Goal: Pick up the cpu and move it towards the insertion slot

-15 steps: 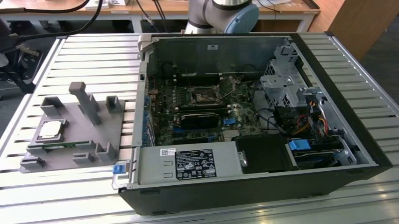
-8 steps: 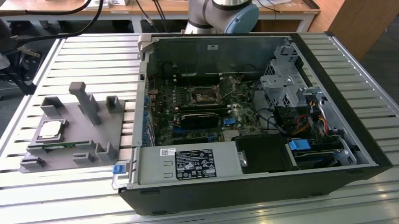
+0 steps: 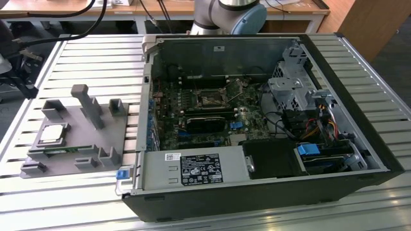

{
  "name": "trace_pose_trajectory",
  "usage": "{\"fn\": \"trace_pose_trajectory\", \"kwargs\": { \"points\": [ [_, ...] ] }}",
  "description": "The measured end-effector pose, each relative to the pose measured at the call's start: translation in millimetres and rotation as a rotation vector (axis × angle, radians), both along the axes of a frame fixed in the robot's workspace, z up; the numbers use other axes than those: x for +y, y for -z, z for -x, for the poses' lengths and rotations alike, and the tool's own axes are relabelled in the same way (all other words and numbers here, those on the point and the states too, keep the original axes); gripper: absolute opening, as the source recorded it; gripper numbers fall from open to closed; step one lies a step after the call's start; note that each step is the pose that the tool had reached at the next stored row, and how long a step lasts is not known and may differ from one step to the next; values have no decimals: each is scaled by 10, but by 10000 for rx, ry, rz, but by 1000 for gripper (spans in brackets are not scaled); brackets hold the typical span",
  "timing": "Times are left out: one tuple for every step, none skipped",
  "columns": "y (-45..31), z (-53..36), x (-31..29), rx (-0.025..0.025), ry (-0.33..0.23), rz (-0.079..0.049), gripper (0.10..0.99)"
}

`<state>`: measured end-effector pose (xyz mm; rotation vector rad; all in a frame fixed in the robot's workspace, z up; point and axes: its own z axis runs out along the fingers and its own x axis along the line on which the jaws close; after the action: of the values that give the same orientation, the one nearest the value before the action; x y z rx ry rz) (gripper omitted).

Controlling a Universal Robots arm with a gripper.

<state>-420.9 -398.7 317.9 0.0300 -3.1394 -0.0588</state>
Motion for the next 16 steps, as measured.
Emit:
{"fn": "trace_pose_trajectory", "kwargs": {
  "points": [
    [4,0,0,0,0,0,106],
    [8,0,0,0,0,0,106],
    [11,0,0,0,0,0,106],
    [14,0,0,0,0,0,106],
    [17,0,0,0,0,0,106],
    [21,0,0,-1,0,0,106],
    [24,0,0,-1,0,0,106],
    [28,0,0,-1,0,0,106],
    [32,0,0,0,0,0,106],
    [36,0,0,0,0,0,106],
    [40,0,0,1,0,0,106],
    [44,0,0,1,0,0,106],
    [48,0,0,0,0,0,106],
    [51,1,0,0,1,0,106],
    [55,0,0,0,0,0,106],
    [58,0,0,0,0,0,106]
  ]
}}
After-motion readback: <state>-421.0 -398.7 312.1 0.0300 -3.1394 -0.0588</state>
